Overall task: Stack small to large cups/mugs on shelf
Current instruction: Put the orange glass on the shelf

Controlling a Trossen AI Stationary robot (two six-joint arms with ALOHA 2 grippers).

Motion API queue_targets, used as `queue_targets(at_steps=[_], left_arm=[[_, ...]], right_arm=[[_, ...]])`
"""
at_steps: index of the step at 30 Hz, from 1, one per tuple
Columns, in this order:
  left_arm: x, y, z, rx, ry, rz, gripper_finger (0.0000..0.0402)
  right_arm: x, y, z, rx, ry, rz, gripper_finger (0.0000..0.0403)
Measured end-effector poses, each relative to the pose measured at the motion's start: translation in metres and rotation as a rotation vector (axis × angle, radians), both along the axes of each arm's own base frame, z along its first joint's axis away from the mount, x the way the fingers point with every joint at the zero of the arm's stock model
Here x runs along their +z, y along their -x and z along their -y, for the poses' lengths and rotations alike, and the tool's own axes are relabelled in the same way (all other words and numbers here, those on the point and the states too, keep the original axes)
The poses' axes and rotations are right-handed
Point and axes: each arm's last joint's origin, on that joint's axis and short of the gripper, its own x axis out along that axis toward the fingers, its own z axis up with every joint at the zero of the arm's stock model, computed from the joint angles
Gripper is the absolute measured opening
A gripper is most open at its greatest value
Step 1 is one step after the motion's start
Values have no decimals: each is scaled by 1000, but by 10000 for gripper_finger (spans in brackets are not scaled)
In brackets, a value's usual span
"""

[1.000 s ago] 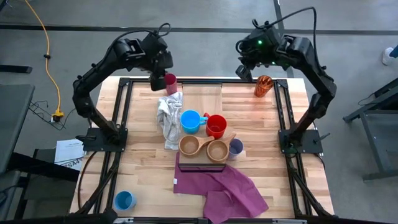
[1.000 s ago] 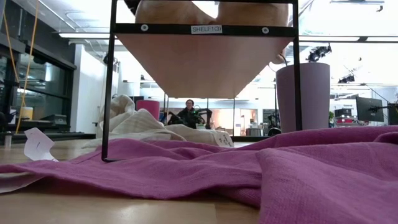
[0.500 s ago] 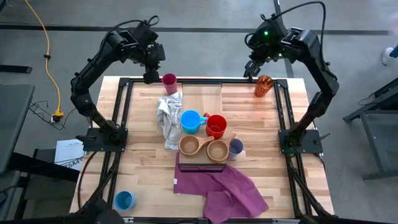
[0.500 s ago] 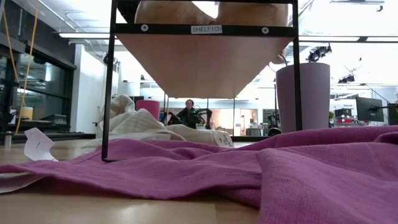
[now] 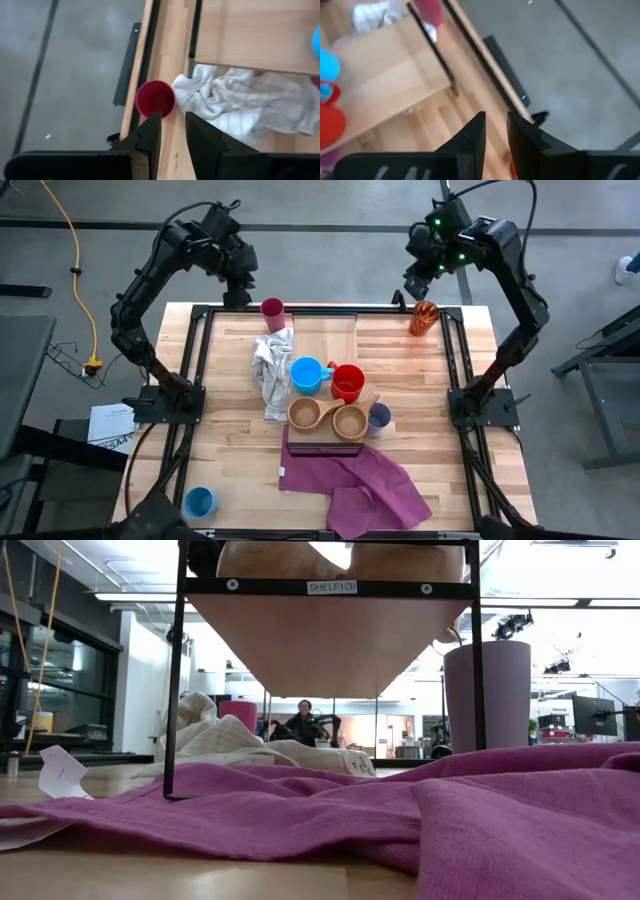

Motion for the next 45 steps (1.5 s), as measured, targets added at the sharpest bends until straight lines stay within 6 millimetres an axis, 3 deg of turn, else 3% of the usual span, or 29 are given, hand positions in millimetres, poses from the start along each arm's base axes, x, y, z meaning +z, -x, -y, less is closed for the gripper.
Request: queue_targets(at_steps=[8, 15, 20, 25, 29, 45], left_arm=[[0, 1, 3, -68, 64, 61, 76], [-5, -1, 3, -108, 105, 95, 76], [-29, 1, 6, -114, 188, 48, 76], [-55, 5, 23, -171, 279, 99, 76], [-69, 16, 40, -182, 235, 120, 76], [-58, 60, 105, -89, -37, 397, 76]], right_arm=[[-49, 9, -10, 27, -133, -87, 69], [-72, 22, -29, 14, -160, 15, 69], [-78, 36, -43, -20, -172, 70, 69], [-76, 45, -52, -58, -155, 151, 69], [-72, 48, -55, -73, -158, 207, 69], [-63, 34, -59, 1, -197, 361, 69]])
